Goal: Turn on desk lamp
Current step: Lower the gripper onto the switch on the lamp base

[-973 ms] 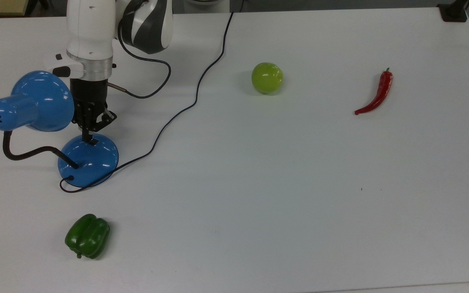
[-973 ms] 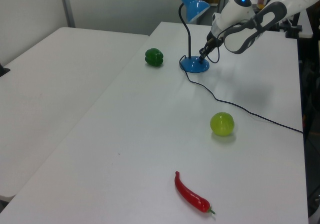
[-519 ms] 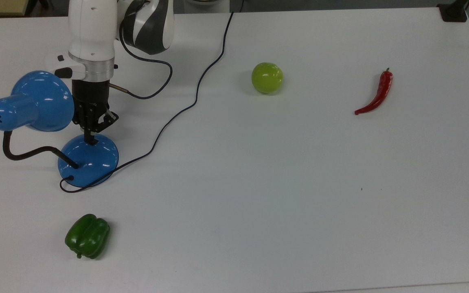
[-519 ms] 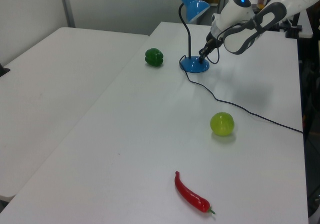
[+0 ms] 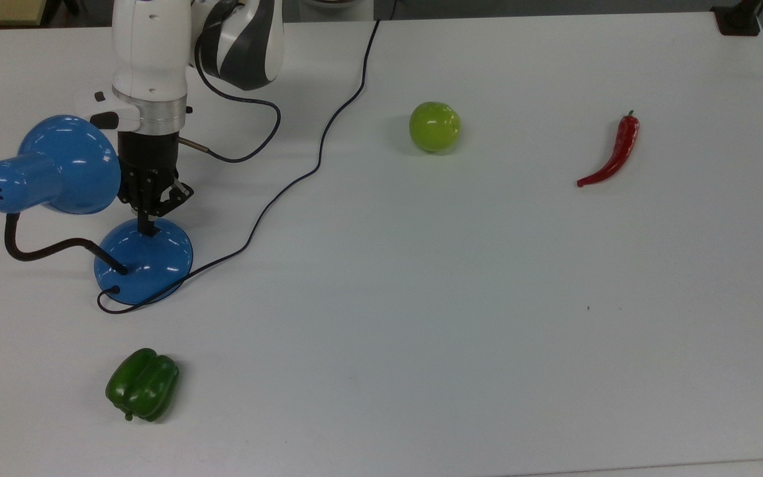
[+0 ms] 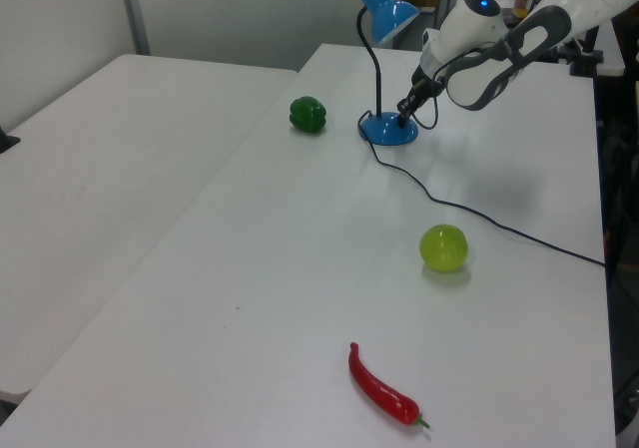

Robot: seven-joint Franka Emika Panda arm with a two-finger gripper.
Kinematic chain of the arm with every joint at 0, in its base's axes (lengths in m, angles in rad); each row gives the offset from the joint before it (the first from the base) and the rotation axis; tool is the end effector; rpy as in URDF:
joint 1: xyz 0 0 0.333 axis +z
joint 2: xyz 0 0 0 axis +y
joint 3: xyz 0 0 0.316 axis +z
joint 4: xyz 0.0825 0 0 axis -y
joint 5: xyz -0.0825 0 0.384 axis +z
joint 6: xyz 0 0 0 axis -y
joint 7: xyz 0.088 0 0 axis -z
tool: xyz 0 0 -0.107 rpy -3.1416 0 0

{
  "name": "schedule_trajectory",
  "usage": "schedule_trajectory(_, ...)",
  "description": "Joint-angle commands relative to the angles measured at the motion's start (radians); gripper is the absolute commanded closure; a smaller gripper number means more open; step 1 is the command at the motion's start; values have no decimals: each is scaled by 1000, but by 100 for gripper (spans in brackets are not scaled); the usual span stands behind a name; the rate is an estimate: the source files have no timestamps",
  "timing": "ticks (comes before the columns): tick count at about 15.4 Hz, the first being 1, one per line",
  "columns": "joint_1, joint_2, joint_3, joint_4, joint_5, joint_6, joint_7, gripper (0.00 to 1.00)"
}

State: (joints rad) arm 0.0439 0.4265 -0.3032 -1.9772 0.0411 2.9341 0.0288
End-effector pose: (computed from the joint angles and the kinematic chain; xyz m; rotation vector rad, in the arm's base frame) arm 0.6368 -0.1556 0.3219 2.8541 -0.3810 0.7922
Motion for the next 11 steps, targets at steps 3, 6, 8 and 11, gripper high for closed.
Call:
schedule_trajectory(3, -2, 54, 3, 21, 3, 5, 28, 100)
schedule_trajectory(6, -9, 66, 3, 43, 8, 0, 49, 100)
schedule_trajectory(8, -9, 69, 3, 46, 10, 0, 49, 100)
schedule_trajectory(11, -12, 75, 3, 50, 10, -15, 48, 100)
